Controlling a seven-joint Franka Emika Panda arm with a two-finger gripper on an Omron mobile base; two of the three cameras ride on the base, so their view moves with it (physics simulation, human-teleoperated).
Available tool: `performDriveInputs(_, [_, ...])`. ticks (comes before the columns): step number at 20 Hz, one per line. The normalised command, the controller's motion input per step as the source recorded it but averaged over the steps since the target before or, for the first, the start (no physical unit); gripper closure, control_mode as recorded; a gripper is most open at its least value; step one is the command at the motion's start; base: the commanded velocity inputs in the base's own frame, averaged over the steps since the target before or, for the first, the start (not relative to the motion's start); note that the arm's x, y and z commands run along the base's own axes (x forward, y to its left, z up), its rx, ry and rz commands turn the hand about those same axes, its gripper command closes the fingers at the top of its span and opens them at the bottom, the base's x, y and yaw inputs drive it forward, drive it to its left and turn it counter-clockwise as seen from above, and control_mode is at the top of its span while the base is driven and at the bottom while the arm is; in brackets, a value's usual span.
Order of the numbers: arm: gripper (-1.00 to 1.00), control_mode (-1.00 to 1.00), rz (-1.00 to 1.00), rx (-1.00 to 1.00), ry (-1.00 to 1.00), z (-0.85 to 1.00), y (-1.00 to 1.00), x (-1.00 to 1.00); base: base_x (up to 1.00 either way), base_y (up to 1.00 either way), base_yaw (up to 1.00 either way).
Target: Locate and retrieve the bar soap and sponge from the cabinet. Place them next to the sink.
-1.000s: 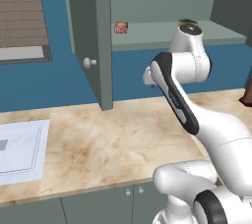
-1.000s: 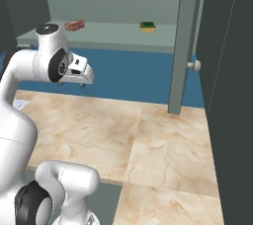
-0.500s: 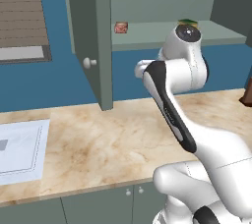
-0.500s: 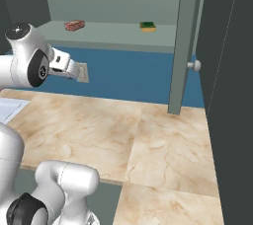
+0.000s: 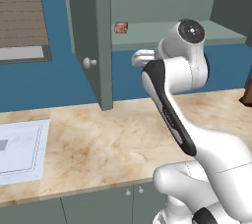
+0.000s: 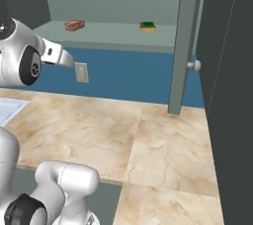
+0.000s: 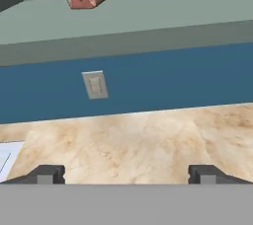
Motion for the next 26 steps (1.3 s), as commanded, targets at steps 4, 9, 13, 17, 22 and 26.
performDriveInputs(4, [-1.00,-1.00,0.00,0.00,-0.13,0.51,0.18,0.00,0.00,0.00,0.00])
performDriveInputs(9, [-1.00,-1.00,0.04,0.00,-0.15,0.43,0.08,0.03,0.00,0.00,0.00])
performDriveInputs(13, [-1.00,-1.00,0.11,0.00,-0.15,0.24,0.10,0.18,0.00,0.00,0.00])
performDriveInputs(17, [-1.00,-1.00,0.02,-0.06,-0.04,0.25,0.36,0.29,0.00,0.00,0.00])
performDriveInputs(22, [-1.00,-1.00,-0.04,-0.01,0.07,0.02,0.00,0.28,0.00,0.00,0.00])
performDriveInputs(26, [-1.00,-1.00,0.01,0.00,0.06,0.00,0.00,0.38,0.00,0.00,0.00])
